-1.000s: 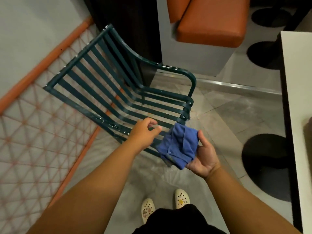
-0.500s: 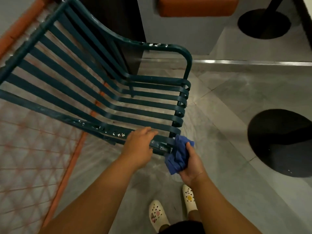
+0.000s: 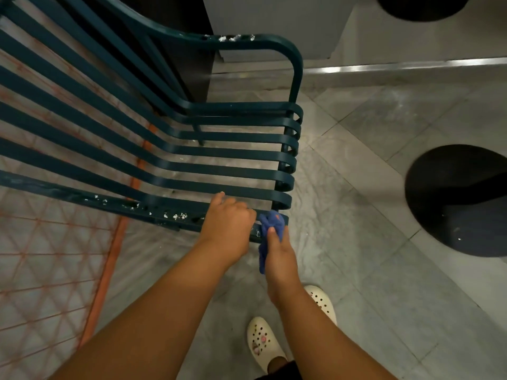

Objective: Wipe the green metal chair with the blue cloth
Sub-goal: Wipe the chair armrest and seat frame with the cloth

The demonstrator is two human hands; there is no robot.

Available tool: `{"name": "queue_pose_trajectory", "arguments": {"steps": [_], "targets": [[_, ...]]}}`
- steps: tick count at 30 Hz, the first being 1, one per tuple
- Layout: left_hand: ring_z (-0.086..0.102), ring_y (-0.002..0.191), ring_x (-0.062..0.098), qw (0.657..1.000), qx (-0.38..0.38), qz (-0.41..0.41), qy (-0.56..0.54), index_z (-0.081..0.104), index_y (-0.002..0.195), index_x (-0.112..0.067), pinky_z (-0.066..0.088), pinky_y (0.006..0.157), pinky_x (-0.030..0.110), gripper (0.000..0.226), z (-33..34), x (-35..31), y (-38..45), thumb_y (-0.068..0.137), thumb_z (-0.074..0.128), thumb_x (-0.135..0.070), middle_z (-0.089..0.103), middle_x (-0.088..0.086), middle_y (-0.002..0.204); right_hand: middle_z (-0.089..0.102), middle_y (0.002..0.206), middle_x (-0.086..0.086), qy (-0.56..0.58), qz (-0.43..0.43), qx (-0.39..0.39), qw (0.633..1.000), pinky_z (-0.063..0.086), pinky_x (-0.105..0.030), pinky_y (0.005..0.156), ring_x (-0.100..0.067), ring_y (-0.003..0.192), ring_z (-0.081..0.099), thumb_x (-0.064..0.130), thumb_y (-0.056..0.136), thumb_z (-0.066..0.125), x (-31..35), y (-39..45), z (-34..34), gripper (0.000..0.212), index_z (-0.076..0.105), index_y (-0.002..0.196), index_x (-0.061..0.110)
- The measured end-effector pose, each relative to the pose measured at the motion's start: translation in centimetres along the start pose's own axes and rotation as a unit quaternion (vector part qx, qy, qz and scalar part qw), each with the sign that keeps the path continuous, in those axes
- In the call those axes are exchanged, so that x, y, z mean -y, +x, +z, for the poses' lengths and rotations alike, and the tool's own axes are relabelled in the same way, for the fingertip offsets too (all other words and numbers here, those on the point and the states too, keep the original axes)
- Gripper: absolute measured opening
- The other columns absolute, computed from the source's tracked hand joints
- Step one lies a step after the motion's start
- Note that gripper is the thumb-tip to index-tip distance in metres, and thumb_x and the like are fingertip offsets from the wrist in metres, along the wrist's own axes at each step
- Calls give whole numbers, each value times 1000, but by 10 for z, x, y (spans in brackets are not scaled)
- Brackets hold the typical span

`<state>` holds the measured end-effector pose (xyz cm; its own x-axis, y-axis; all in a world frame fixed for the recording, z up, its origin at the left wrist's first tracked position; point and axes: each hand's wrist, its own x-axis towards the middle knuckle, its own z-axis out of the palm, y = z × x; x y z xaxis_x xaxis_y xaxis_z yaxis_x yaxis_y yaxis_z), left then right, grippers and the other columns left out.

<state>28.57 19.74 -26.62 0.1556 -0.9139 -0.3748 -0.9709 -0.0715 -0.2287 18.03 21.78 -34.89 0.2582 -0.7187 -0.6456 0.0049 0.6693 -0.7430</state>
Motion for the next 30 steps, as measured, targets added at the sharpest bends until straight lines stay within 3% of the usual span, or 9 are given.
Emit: {"name": "queue_pose_trajectory", "arguments": {"steps": [1, 3, 7, 13, 19, 22, 24, 27, 30], "targets": [[51, 111, 20, 1000, -4, -1, 2, 63, 106, -27, 20, 111, 36, 21, 0, 0, 1, 86, 58, -27, 63, -4, 107, 30, 156, 4, -32, -17, -4, 999, 27, -42, 117, -16, 141, 31, 62, 86, 38, -3, -5, 3, 39, 27, 119, 80], [53, 106, 20, 1000, -9, -2, 9, 64, 103, -26, 27, 104, 35, 18, 1, -2, 0, 88, 55, -26, 64, -4, 103, 24, 158, 7, -51, -47, -8, 998, 25, -46, 118, -14, 145, 24, 70, 82, 37, -14, -11, 5, 36, 22, 109, 87], [54, 103, 20, 999, -24, -16, 21, 65, 105, -26, 28, 104, 37, 18, 4, -7, -4, 89, 58, -27, 64, -4, 100, 41, 149, -2, -19, 15, -13, 1000, 34, -45, 113, -21, 133, 42, 46, 100, 36, -12, 0, -4, 47, 27, 146, 46], [59, 91, 18, 997, -75, -16, -20, 68, 83, -25, 20, 110, 41, 5, 6, -8, -8, 82, 65, -28, 67, -5, 84, 24, 158, 11, -145, -147, -12, 978, 25, -37, 118, -10, 146, 20, 41, 98, 39, -20, -18, 4, 50, 19, 140, 60], [59, 94, 16, 998, -50, -22, 22, 67, 94, -28, 8, 114, 45, 15, 4, -11, -8, 79, 69, -28, 64, -7, 88, 61, 129, -12, -33, 2, 28, 999, 46, -38, 99, -22, 113, 59, 38, 99, 41, -16, 11, -28, 37, 51, 135, 33], [57, 99, 13, 998, -53, -22, 38, 66, 98, -31, -1, 115, 44, 16, 2, -11, -8, 83, 64, -37, 64, -10, 91, 29, 155, 15, -93, -113, 69, 987, 28, -35, 115, -4, 141, 26, 61, 87, 40, -10, -2, -22, 42, 37, 128, 67], [56, 101, 12, 996, -72, -24, 45, 65, 101, -33, -3, 115, 44, 19, 6, -12, -7, 83, 64, -39, 65, -12, 95, 18, 156, 23, -88, -160, 52, 982, 21, -28, 116, 2, 143, 14, 63, 86, 36, -23, -10, -17, 43, 28, 127, 74], [55, 108, 11, 994, -88, -25, 67, 63, 111, -36, -4, 114, 46, 30, 15, -13, -7, 82, 65, -43, 65, -14, 105, 39, 148, 11, 13, -73, -2, 997, 33, -27, 110, -8, 134, 38, 48, 99, 35, -54, 12, -17, 45, 34, 144, 42], [55, 110, 10, 992, -99, -25, 79, 62, 115, -39, -9, 111, 44, 35, 19, -12, -7, 81, 66, -45, 65, -15, 105, 50, 139, 3, 107, 2, -38, 994, 36, -36, 109, -14, 124, 48, 38, 102, 35, -74, 29, -8, 34, 42, 135, 39]]}}
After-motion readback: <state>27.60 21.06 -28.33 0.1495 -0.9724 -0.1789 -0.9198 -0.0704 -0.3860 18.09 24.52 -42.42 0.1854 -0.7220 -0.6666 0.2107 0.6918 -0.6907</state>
